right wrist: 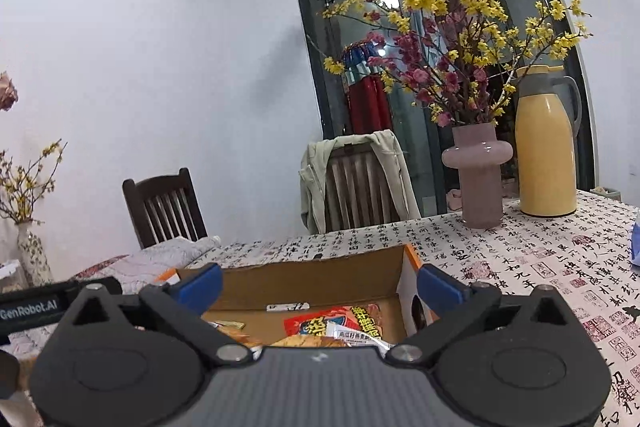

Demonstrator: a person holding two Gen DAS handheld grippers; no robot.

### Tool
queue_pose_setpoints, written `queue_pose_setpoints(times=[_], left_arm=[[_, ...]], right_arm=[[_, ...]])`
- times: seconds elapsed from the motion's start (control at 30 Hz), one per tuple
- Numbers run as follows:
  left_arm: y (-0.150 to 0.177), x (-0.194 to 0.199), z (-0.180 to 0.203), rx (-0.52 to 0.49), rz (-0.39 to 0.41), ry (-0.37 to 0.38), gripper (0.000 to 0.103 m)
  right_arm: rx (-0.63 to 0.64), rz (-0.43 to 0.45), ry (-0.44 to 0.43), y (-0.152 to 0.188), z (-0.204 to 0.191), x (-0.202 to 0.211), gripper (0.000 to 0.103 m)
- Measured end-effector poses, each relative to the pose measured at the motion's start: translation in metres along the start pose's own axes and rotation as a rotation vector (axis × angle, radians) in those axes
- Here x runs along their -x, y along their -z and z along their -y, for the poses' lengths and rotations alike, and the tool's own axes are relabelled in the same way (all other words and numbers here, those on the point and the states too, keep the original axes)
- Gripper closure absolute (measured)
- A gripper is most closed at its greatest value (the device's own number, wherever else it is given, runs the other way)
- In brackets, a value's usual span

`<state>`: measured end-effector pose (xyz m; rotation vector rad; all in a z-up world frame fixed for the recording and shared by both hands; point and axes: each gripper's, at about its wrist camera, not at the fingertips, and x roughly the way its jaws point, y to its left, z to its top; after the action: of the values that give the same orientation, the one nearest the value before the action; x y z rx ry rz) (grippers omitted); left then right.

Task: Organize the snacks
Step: 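Carry the pink and biscuit packets over the box and open both grippers, then move both grippers back toward the remaining snack pile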

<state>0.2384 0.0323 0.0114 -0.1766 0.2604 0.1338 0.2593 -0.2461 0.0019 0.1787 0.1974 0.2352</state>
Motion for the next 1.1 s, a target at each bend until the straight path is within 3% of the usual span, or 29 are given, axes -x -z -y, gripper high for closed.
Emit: queue_pose_setpoints(times=[0.23, 0.43, 0.8, 0.97, 1.1], left_arm=[[-0.015, 0.041, 0.001, 0.007, 0.068, 0.031, 0.000], [-0.015, 0.077, -0.006, -0.021, 0.078, 0.064, 0.000], [0.031, 0.080, -0.045, -0.053, -0.069, -0.016, 0.000], [0.057, 0.073, -0.055, -0.065, -0.084, -0.016, 0.000], [0.063, 0.075, -0.056, -0.058, -0.059, -0.022, 0.000]], right_arm=[[0.004, 0.069, -0.027, -0.013, -0.003, 0.027, 0.000], [0.042, 0.081, -0.050, -0.017, -0.004, 0.065, 0.000], [0.068, -0.113, -0.006, 0.038, 0.025, 0.096, 0.000], [0.028, -0.159, 0.002, 0.060, 0.037, 0.091, 0.000], [0.014, -0.131, -0.014, 0.062, 0.039, 0.095, 0.000]])
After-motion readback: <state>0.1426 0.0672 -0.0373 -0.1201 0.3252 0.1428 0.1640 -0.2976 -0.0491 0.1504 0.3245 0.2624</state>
